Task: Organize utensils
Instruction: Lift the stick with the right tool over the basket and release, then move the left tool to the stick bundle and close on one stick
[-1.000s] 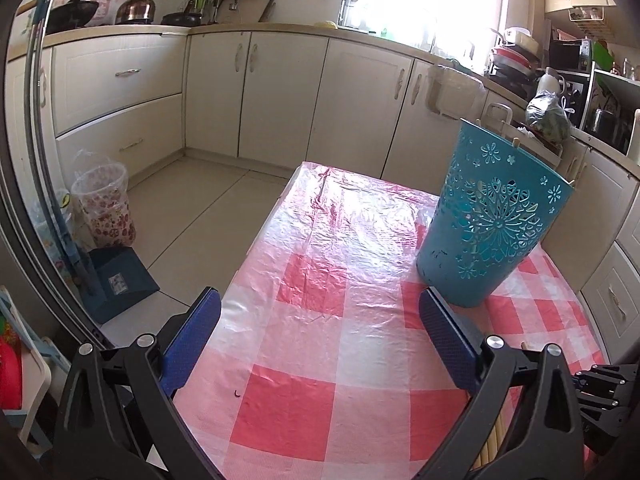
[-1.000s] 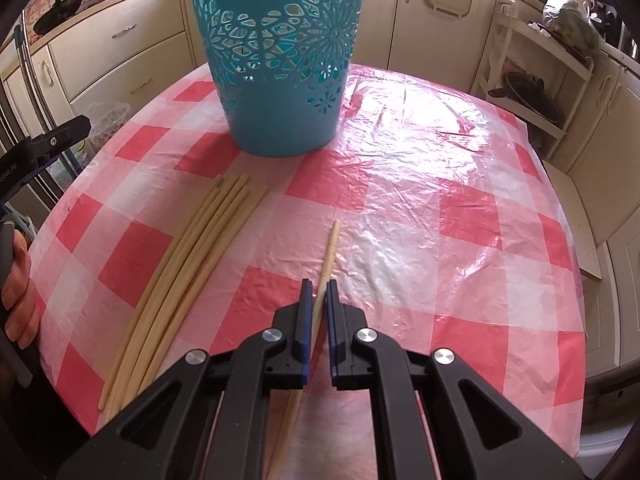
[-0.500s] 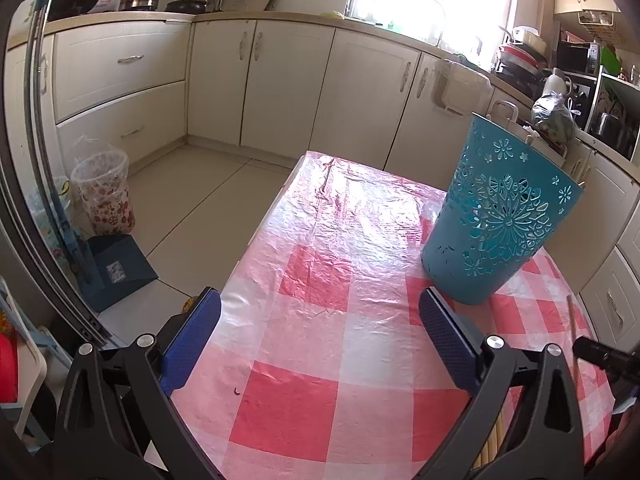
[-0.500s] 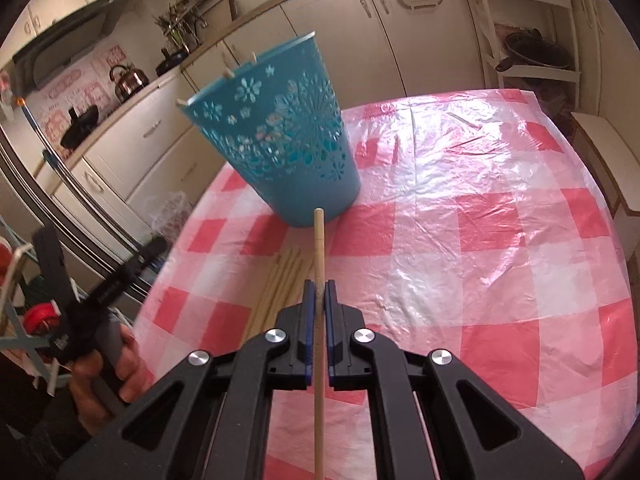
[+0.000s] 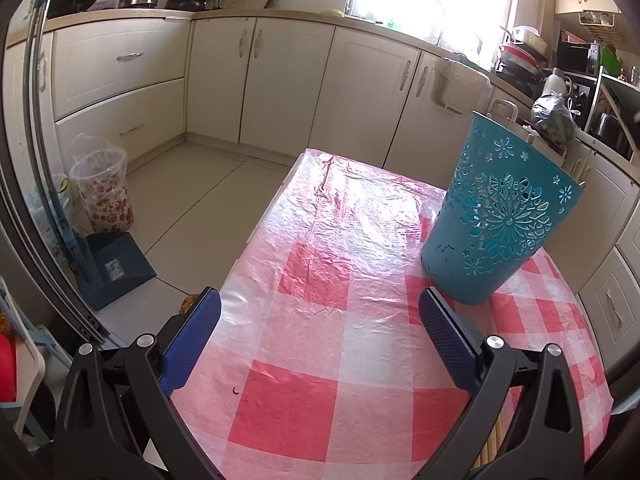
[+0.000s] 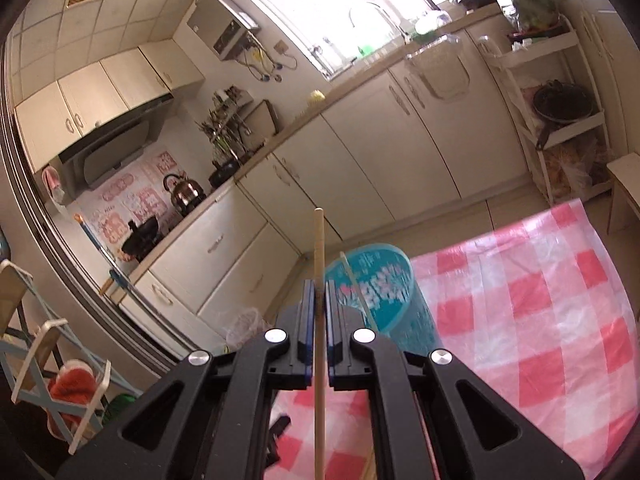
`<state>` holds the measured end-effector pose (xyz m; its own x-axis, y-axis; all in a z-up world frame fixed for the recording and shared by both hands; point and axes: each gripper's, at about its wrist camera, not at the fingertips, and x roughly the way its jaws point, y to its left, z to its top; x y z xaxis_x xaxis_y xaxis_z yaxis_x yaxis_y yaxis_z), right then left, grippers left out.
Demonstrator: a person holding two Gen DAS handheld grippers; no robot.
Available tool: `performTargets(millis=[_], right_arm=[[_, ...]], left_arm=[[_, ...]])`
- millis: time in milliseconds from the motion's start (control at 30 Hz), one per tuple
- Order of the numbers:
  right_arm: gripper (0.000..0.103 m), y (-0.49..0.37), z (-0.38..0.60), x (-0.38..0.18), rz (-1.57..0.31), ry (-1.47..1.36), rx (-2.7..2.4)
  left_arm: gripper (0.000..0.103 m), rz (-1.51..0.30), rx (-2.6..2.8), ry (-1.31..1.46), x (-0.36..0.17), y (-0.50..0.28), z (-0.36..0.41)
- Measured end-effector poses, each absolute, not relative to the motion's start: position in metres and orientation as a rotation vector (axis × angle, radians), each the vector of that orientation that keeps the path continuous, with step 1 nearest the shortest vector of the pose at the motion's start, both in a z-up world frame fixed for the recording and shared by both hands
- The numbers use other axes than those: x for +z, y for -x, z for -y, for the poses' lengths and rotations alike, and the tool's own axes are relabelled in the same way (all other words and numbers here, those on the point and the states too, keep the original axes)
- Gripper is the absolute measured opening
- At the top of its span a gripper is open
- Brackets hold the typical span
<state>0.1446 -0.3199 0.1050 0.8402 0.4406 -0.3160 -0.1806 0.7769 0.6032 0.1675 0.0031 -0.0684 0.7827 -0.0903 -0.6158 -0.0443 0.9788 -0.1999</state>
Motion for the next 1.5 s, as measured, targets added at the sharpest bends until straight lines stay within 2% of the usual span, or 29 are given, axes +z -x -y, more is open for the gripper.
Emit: performTargets(millis=[133,267,533,800,833,900,933,967,1233,1500], right_arm=[[0.006,-0.18,0.314,0.118,-0.364,-0.578,0.228],[0.006,-0.196,0.308,0.103,-0.317,-0.522,0.06],[0.006,-0.204,0.3,0.06,-0.394,-0.443,0.01],[0.007,-0.163,0.289,0.058,-0.443,-0.328,0.094],[0.009,-0.152,0.289,0.058,-0.445,-0.315,0.103],[0.02,-0.126,0.291,0.055,-0.454,-0.292,0.111],[0.031,-0.112,0.293,0.051,-0.464,-0.278,0.112],[0.034,-0.098,0.294,0.045,-0.479,-0.257,0.114],[0.034,-0.038,0.321,-0.027,-0.692,-0.23,0.036],[0.035,-0.042,0.319,-0.044,-0.745,-0.245,0.079]], left_arm=[[0.095,-0.675,-0.031,0.213,-0.069,-0.168,-0.002],[0.095,-0.678,-0.037,0.216,-0.07,-0.168,-0.003],[0.095,-0.694,-0.044,0.236,-0.072,-0.171,-0.006],[0.095,-0.685,-0.036,0.225,-0.072,-0.169,-0.005],[0.095,-0.681,-0.034,0.224,-0.071,-0.169,-0.005],[0.095,-0.668,-0.026,0.219,-0.07,-0.167,-0.004],[0.095,-0.659,-0.022,0.213,-0.069,-0.165,-0.003],[0.095,-0.654,-0.019,0.205,-0.068,-0.164,-0.002],[0.095,-0.624,-0.016,0.117,-0.05,-0.136,0.019],[0.095,-0.631,-0.007,0.056,-0.04,-0.101,0.043]])
